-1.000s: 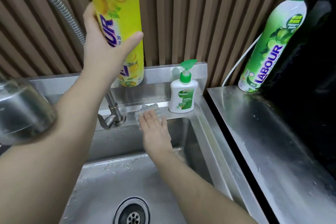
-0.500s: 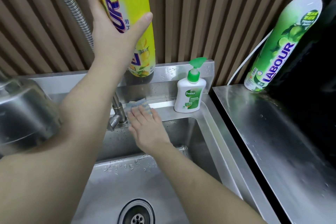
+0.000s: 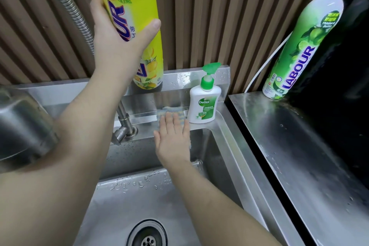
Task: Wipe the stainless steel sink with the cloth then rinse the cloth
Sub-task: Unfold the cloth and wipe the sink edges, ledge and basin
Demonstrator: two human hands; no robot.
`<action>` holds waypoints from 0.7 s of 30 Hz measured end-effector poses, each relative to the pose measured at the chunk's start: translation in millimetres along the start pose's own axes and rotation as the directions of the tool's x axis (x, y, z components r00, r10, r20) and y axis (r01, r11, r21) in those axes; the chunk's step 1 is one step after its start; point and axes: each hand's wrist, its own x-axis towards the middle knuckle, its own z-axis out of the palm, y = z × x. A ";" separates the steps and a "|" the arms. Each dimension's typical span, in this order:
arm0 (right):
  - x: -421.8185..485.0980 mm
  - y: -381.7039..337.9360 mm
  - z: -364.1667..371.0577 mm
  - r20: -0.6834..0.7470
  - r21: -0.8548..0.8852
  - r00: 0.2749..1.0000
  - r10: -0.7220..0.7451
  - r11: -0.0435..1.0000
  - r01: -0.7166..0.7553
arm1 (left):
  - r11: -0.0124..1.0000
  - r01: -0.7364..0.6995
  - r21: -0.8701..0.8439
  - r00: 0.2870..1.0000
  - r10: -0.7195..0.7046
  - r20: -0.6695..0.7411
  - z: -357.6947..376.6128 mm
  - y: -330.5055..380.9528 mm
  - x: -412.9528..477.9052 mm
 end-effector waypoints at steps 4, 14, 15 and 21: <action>-7.3 -10.7 -4.9 0.092 0.056 0.964 -0.250 0.968 0.246 | 0.998 0.063 -0.015 0.996 -0.062 0.070 4.2 -1.3 -15.1; -36.2 49.5 -42.6 -0.003 0.267 0.963 -0.270 0.928 0.261 | 0.990 0.129 0.051 0.980 -0.135 0.144 7.5 -13.4 -58.3; -42.8 53.0 -54.2 -0.015 0.387 0.968 -0.251 0.891 0.237 | 0.989 0.138 0.052 0.978 -0.144 0.152 9.1 -17.3 -64.3; -62.3 88.3 -117.9 0.403 0.813 0.891 0.208 0.365 -0.453 | 0.968 0.252 -0.008 0.960 -0.249 0.127 17.7 -41.2 -94.6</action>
